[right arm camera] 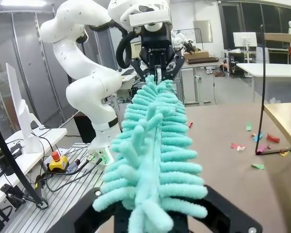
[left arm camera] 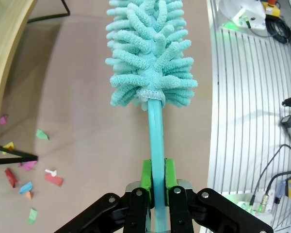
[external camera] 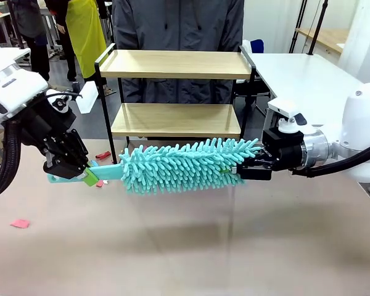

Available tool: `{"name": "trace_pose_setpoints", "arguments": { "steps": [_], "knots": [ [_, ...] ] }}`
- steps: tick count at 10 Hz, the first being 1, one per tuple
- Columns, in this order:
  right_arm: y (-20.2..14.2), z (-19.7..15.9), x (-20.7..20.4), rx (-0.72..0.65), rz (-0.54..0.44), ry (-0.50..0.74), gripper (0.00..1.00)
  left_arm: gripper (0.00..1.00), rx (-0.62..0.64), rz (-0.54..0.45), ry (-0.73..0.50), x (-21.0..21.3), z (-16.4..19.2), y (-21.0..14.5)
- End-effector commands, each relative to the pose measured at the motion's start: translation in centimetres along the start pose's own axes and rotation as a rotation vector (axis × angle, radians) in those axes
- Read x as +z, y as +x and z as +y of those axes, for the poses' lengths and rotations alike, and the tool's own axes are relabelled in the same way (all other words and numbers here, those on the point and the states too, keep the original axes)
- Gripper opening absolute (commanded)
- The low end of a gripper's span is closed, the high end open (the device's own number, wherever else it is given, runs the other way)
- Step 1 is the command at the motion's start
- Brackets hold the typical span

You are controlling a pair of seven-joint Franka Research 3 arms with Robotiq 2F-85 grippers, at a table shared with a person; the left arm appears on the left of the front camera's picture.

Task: Clean the shelf.
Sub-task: Hand the Duster back to the human.

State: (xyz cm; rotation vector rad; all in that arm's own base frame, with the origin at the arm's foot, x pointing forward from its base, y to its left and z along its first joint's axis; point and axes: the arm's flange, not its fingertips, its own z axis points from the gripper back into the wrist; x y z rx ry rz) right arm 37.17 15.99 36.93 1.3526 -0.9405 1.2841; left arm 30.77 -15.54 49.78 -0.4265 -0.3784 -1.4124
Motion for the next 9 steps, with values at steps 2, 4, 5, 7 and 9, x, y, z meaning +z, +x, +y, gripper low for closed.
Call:
{"name": "trace_pose_setpoints", "arguments": {
  "steps": [2,4,5,7,9],
  "knots": [
    [-0.6,-0.5,0.1,0.032,-0.029,-0.029,0.0,0.68,-0.025,0.005,0.007,-0.1,-0.1,-0.1],
    [-0.1,0.0,0.0,0.007,-0.006,0.005,0.0,1.0,-0.004,-0.067,0.028,0.4,0.0,-0.3],
    [-0.1,0.0,0.0,0.007,-0.006,0.005,0.0,1.0,0.015,-0.143,0.058,1.4,0.1,-0.6],
    [-0.1,0.0,0.0,0.007,-0.006,0.005,0.0,0.94,0.03,-0.265,0.086,4.2,0.1,-2.5],
    [-0.1,0.0,0.0,0.007,-0.006,0.005,0.0,1.0,0.028,-0.399,0.09,7.5,0.4,-6.2]
  ]
}}
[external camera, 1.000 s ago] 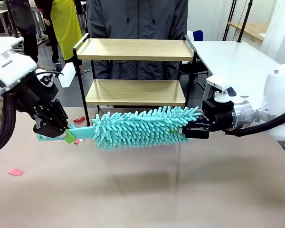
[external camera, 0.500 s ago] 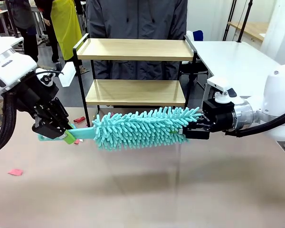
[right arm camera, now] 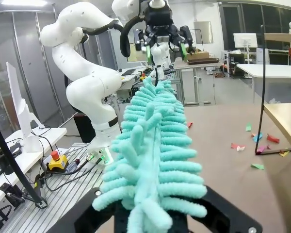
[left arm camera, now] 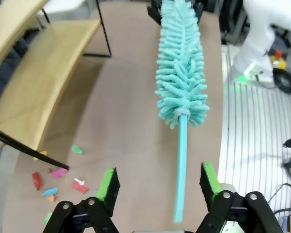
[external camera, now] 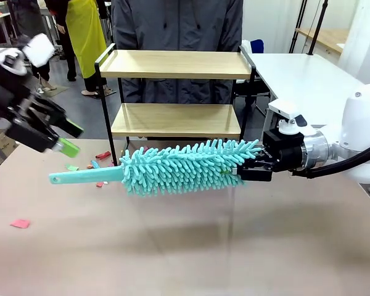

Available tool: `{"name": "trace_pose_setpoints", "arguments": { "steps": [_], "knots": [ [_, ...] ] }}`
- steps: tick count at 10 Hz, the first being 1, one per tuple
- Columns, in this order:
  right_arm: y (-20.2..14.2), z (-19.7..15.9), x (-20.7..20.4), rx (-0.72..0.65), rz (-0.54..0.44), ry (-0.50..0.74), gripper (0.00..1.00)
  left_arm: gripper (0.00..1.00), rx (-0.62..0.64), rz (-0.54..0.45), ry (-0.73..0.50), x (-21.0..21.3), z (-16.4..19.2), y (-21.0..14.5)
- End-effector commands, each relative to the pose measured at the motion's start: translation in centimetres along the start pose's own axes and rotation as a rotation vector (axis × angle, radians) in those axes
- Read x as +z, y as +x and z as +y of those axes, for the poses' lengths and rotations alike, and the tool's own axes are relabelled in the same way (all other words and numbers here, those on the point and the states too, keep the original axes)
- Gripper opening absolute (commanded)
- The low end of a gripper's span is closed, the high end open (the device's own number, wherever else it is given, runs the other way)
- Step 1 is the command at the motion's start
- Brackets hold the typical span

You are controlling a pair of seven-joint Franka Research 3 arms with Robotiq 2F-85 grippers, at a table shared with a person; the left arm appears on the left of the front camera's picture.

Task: Clean the shelf.
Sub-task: Hand the Duster back to the human.

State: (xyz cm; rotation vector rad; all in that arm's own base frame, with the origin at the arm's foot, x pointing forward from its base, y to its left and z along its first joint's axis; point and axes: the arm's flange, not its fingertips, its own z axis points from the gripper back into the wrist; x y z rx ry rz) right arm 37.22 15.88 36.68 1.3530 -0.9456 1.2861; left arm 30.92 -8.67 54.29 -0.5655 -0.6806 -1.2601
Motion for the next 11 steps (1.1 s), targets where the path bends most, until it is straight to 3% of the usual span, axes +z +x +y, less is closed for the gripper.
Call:
{"name": "trace_pose_setpoints", "arguments": {
  "steps": [1,5,6,8,11],
  "knots": [
    [0.2,0.1,-0.1,0.003,-0.003,0.005,0.0,1.0,-0.033,-0.14,-0.023,3.0,0.5,-4.1],
    [0.2,0.1,-0.1,0.003,-0.003,0.005,0.0,1.0,-0.083,-0.268,0.019,7.6,1.2,-9.7],
    [0.0,0.0,0.0,0.0,0.001,0.0,0.17,1.0,-0.027,-0.181,0.007,7.5,1.7,-7.7],
    [3.8,0.3,1.9,0.007,-0.058,-0.059,0.16,1.0,-0.027,-0.181,0.007,7.5,1.7,-7.7],
    [12.1,1.9,5.2,0.038,-0.087,-0.188,0.16,1.0,-0.027,-0.181,0.007,7.5,1.7,-7.7]
  ]
}}
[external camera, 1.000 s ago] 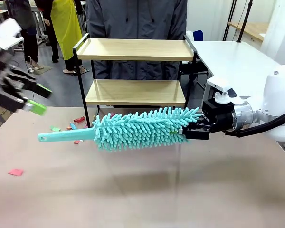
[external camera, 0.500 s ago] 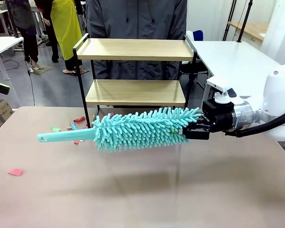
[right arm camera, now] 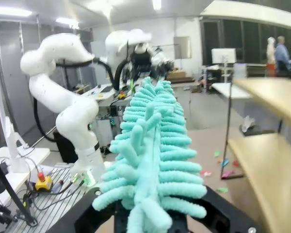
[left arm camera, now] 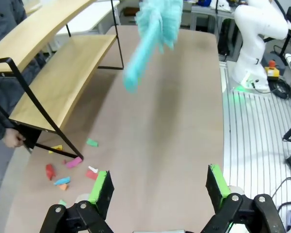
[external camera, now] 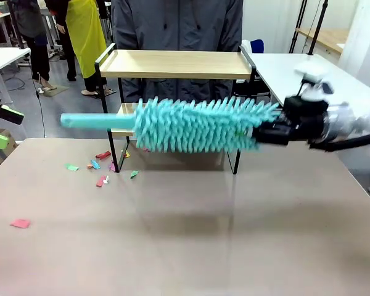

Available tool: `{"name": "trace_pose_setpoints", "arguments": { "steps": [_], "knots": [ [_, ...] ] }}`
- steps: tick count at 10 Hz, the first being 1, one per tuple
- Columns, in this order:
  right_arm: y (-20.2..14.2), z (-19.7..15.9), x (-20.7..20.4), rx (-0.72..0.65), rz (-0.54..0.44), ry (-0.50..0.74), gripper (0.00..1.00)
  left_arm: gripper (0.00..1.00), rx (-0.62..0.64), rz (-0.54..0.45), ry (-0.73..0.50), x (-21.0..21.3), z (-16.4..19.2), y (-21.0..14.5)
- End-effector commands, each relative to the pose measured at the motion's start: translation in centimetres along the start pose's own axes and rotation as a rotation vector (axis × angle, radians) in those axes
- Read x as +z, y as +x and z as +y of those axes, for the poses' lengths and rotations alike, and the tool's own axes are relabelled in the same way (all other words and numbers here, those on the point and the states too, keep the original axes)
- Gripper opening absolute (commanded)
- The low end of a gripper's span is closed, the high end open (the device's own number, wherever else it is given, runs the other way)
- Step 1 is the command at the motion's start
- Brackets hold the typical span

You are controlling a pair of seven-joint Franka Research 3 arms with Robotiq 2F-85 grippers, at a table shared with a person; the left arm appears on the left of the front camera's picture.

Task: Clean the shelf.
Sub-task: Hand the Duster back to the human.

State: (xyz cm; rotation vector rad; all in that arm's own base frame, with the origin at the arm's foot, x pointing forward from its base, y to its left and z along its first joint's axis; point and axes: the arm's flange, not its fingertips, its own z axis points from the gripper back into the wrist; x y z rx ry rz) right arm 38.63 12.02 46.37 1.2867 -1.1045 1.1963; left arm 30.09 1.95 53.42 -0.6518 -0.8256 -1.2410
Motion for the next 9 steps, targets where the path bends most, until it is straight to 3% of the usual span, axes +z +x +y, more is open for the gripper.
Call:
{"name": "trace_pose_setpoints", "arguments": {
  "steps": [1,3,5,7,9],
  "knots": [
    [5.8,1.3,1.3,0.014,-0.021,-0.098,0.16,1.0,-0.004,-0.026,-0.005,0.3,0.2,0.2],
    [10.8,2.0,3.2,0.074,-0.038,-0.239,0.16,1.0,-0.004,-0.026,-0.005,0.3,0.2,0.2],
    [13.4,1.5,5.5,0.088,-0.056,-0.399,0.16,1.0,-0.004,-0.026,-0.005,0.3,0.2,0.2],
    [13.9,0.7,7.7,0.081,-0.058,-0.574,0.16,1.0,-0.004,-0.026,-0.005,0.3,0.2,0.2],
    [13.7,0.1,11.2,0.074,-0.122,-0.774,0.16,1.0,-0.004,-0.026,-0.005,0.3,0.2,0.2]
  ]
}}
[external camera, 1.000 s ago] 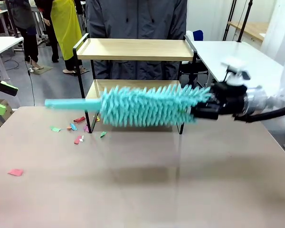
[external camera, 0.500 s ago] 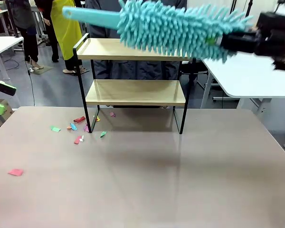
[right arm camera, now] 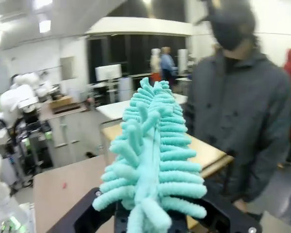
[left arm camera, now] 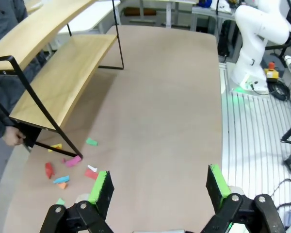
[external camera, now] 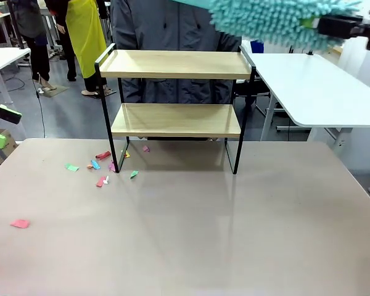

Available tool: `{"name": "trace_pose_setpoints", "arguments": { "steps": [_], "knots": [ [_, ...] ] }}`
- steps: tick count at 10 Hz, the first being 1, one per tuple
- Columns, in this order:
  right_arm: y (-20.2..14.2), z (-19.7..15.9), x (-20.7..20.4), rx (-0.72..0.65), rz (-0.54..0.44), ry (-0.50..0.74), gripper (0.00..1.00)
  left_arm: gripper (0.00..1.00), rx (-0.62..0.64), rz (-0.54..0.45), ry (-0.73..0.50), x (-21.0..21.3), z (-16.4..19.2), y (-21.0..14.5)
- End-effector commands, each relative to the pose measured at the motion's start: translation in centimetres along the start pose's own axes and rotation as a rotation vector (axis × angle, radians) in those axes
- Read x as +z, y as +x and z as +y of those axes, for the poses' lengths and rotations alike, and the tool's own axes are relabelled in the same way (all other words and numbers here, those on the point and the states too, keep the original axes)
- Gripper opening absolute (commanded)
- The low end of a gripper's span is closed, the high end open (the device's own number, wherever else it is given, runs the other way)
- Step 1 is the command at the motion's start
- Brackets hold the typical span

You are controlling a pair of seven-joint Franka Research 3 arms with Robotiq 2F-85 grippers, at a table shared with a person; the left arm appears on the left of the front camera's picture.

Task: Clean the shelf.
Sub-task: Hand the Duster back to the human.

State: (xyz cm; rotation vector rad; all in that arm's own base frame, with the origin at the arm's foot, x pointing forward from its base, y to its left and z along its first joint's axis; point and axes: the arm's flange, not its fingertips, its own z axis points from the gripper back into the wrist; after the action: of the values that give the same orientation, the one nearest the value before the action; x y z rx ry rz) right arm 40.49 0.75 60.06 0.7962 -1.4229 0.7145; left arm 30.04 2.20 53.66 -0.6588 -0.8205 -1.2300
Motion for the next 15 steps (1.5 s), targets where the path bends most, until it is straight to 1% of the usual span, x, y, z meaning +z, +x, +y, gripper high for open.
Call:
{"name": "trace_pose_setpoints", "arguments": {
  "steps": [1,2,3,4,5,6,8,10,12,14,15],
  "knots": [
    [-0.4,-1.0,1.8,0.014,-0.105,-0.223,0.16,1.0,-0.016,-0.024,-0.003,0.0,0.1,0.1],
    [-1.1,-1.7,3.7,0.012,-0.137,-0.312,0.16,1.0,-0.016,-0.024,-0.003,0.0,0.1,0.1],
    [-2.0,-2.4,5.4,0.02,-0.143,-0.398,0.16,1.0,-0.016,-0.024,-0.003,0.0,0.1,0.1],
    [-3.8,-3.1,6.9,0.016,-0.127,-0.477,0.16,1.0,-0.016,-0.024,-0.003,0.0,0.1,0.1],
    [-4.9,-3.5,7.4,0.012,-0.109,-0.51,0.16,1.0,-0.016,-0.024,-0.003,0.0,0.1,0.1],
    [-6.3,-3.7,7.9,0.001,-0.09,-0.539,0.16,1.0,-0.016,-0.024,-0.003,0.0,0.1,0.1],
    [-9.2,-3.8,7.9,-0.02,-0.031,-0.547,0.16,1.0,-0.016,-0.024,-0.003,0.0,0.1,0.1],
    [-13.1,-3.9,7.4,-0.061,0.049,-0.556,0.16,1.0,-0.016,-0.024,-0.003,0.0,0.1,0.1],
    [-16.5,-4.0,7.9,-0.097,0.111,-0.59,0.16,1.0,-0.016,-0.024,-0.003,0.0,0.1,0.1],
    [-19.1,-3.6,8.2,-0.122,0.143,-0.622,0.16,1.0,-0.016,-0.024,-0.003,0.0,0.1,0.1],
    [-19.7,-3.4,8.2,-0.106,0.158,-0.645,0.16,1.0,-0.016,-0.024,-0.003,0.0,0.1,0.1]
  ]
}}
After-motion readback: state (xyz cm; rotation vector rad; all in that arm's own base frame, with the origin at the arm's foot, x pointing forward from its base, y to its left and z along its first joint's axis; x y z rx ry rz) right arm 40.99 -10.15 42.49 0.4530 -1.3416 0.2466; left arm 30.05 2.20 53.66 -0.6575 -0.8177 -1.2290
